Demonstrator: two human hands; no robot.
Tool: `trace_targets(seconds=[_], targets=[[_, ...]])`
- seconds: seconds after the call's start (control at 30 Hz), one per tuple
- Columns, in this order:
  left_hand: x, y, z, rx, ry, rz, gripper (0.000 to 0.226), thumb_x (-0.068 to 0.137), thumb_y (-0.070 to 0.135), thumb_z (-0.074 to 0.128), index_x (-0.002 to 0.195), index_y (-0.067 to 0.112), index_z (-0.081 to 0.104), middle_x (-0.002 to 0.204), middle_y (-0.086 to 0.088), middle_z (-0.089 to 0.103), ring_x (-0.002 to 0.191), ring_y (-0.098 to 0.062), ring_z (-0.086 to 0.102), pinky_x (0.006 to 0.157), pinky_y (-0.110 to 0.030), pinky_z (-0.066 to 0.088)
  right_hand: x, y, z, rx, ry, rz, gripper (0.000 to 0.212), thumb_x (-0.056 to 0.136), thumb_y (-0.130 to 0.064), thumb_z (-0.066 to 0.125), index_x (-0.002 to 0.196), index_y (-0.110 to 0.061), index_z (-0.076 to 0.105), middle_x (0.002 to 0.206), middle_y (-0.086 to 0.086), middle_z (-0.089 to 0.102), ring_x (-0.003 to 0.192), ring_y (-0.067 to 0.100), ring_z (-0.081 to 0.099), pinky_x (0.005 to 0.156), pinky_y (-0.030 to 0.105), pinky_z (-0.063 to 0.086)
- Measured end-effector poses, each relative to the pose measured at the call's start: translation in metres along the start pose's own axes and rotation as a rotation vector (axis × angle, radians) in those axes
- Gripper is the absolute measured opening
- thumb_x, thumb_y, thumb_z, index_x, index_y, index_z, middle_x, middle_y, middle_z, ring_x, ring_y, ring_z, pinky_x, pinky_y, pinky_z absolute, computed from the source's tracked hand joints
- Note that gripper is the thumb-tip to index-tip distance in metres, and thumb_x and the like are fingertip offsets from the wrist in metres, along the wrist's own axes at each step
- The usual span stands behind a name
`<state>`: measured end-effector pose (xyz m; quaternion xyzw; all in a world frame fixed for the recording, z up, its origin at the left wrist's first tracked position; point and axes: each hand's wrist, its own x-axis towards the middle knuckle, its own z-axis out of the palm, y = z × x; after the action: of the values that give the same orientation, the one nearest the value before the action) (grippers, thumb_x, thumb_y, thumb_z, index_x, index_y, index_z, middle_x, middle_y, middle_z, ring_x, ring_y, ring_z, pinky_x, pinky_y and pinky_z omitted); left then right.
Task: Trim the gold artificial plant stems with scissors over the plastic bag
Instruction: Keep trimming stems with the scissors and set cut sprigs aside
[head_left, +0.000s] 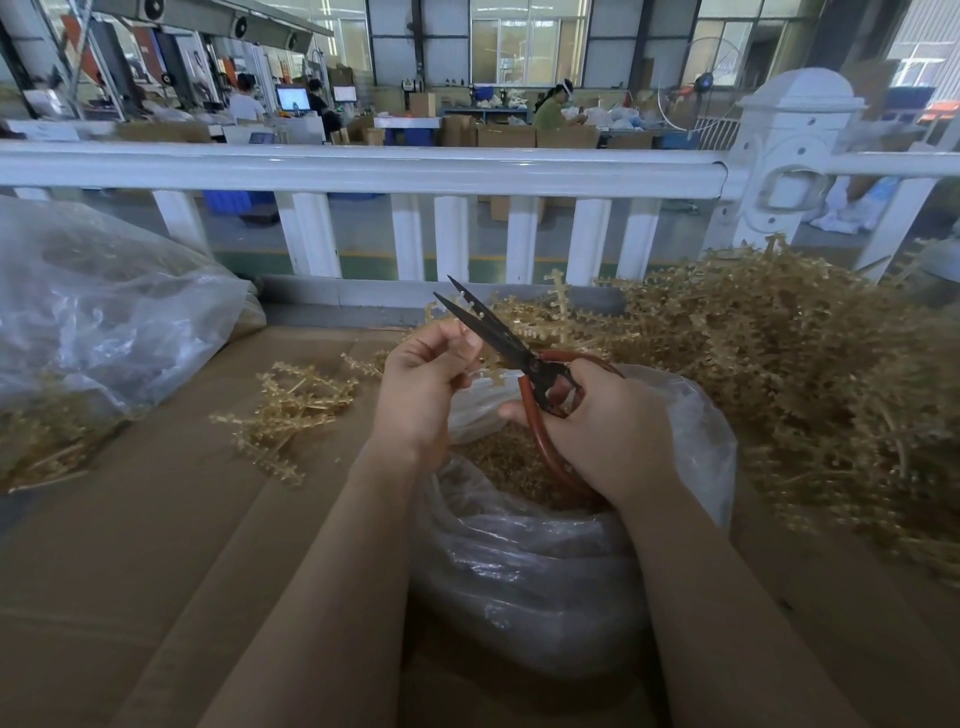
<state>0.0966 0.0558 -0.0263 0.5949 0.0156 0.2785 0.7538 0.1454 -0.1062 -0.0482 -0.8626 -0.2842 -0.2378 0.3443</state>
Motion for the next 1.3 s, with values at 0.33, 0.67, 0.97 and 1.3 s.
trace_targets(seconds=[0.33, 0.67, 0.97, 1.3], targets=[[0.0002, -0.0039, -0.0013, 0.127, -0.059, 0.066, 0.025, 0.097, 0.0, 0.055, 0.085, 0.018, 0.068, 0.065, 0.012, 0.052, 0.062, -0.006, 0.042, 0.063, -0.021, 0.037, -0.0004, 0.0003, -0.0002, 0.052, -0.022, 0.024, 0.064, 0.068, -0.089, 0.054, 0.088, -0.03, 0.066, 0.075, -0.02, 0.063, 0.07, -0.008, 0.056, 0.06, 0.006, 0.039], [-0.0006, 0.0014, -0.0017, -0.028, 0.011, -0.004, 0.027, 0.094, -0.001, 0.053, 0.078, 0.016, 0.066, 0.072, -0.004, 0.057, 0.063, -0.01, 0.05, 0.061, -0.023, 0.038, 0.0004, 0.0002, -0.0012, 0.023, -0.03, 0.037, 0.063, 0.069, -0.087, 0.056, 0.088, -0.027, 0.069, 0.075, -0.016, 0.066, 0.071, 0.002, 0.062, 0.065, 0.02, 0.053], [-0.002, 0.0025, -0.0025, -0.025, 0.061, 0.004, 0.013, 0.096, 0.005, 0.058, 0.089, 0.006, 0.07, 0.067, -0.002, 0.057, 0.06, -0.008, 0.049, 0.06, -0.018, 0.041, 0.0013, 0.0032, 0.0, -0.013, -0.034, 0.053, 0.066, 0.064, -0.091, 0.052, 0.077, -0.027, 0.062, 0.069, -0.016, 0.061, 0.066, -0.002, 0.057, 0.061, 0.02, 0.05], [-0.0036, 0.0048, -0.0019, 0.055, 0.038, 0.03, 0.015, 0.092, 0.002, 0.062, 0.079, 0.008, 0.066, 0.068, -0.006, 0.059, 0.063, -0.01, 0.051, 0.063, -0.02, 0.041, 0.0018, 0.0048, -0.0004, -0.034, -0.016, 0.014, 0.062, 0.068, -0.092, 0.049, 0.08, -0.032, 0.061, 0.069, -0.019, 0.061, 0.066, -0.003, 0.056, 0.059, 0.02, 0.05]])
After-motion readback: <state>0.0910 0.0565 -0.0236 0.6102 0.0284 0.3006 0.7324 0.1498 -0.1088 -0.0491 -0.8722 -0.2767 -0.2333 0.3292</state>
